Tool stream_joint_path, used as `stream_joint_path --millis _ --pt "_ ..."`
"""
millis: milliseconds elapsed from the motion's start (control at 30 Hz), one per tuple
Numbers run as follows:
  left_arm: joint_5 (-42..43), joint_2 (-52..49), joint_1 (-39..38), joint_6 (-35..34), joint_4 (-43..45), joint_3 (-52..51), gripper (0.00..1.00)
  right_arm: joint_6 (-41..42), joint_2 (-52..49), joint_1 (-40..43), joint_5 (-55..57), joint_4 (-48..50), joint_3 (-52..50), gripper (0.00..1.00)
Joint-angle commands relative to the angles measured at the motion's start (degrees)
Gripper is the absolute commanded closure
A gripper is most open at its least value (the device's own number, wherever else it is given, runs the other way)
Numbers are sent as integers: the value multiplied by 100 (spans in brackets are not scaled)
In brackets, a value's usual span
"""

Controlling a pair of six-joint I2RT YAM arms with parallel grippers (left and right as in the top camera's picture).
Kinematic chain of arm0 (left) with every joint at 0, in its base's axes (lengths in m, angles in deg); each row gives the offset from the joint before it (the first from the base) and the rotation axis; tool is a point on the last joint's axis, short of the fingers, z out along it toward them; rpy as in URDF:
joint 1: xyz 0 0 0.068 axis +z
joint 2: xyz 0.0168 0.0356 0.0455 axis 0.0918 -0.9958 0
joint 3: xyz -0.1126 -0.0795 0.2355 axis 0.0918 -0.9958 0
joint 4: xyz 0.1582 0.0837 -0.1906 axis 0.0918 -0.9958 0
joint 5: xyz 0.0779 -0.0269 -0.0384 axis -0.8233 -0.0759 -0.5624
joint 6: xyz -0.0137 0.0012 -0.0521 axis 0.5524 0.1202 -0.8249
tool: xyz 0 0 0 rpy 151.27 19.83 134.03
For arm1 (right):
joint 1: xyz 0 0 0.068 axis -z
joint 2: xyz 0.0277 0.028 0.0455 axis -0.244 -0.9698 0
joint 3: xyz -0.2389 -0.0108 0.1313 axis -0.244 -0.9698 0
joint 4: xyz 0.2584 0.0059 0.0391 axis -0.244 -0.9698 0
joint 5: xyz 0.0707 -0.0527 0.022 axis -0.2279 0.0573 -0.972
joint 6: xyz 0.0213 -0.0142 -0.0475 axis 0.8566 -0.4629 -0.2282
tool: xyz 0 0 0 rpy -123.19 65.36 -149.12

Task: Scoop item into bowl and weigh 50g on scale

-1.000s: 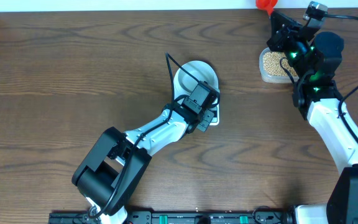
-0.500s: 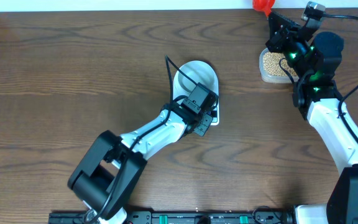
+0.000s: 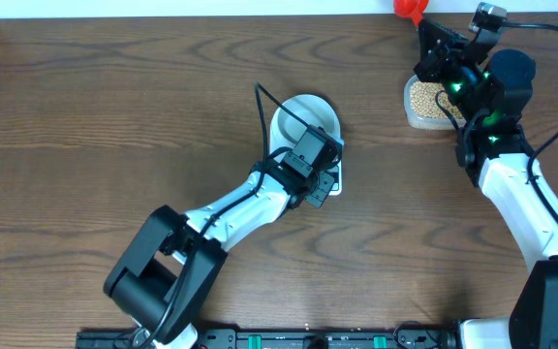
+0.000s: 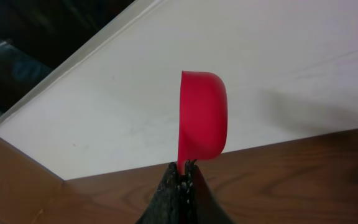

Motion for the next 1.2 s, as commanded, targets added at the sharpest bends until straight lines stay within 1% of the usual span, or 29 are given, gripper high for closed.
stream_joint_path --millis 0,100,233,700,867,967,1167 --pt "-9 -144 33 -9 50 -33 93 -105 -26 -42 -28 -2 157 99" --pt "-15 -177 57 -7 92 -33 92 -107 -26 -42 -28 -4 157 99" --pt "-225 -282 138 -11 227 -33 93 -107 -26 -39 -28 -24 157 99" --pt "-221 -313 170 -9 262 -33 93 -175 -26 -39 -4 -129 157 99" --pt "101 -407 170 -9 13 -33 93 -177 -26 -39 13 -129 157 99" --pt "243 -597 170 -13 22 -33 93 -195 -26 -39 15 -129 157 99" --pt "251 -678 170 -50 26 -33 93 -195 -26 -39 15 -129 157 99"
